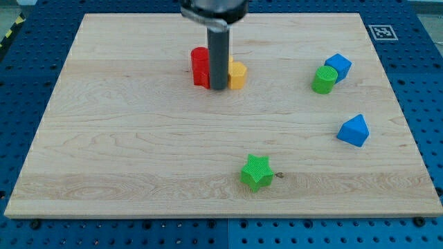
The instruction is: Separate the yellow blocks and red blocks from each others
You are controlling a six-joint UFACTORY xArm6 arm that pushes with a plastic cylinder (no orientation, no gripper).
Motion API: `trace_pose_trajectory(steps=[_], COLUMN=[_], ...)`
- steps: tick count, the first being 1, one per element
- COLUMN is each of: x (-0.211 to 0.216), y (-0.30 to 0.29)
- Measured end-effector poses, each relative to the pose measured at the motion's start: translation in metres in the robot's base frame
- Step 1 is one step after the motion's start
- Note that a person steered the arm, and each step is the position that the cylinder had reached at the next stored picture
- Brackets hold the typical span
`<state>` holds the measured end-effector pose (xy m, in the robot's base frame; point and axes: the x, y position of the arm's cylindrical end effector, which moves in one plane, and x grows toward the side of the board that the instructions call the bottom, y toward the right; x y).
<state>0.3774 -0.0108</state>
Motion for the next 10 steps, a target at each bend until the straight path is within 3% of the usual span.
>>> trace_pose_trajectory(steps=[1,3,4,6,9,10], x=[-0.053,0.015,0.029,-0.074,-0.088,-0.116], y=[0.0,-0.012,-0.043,-0.062,-0.07,-0.07])
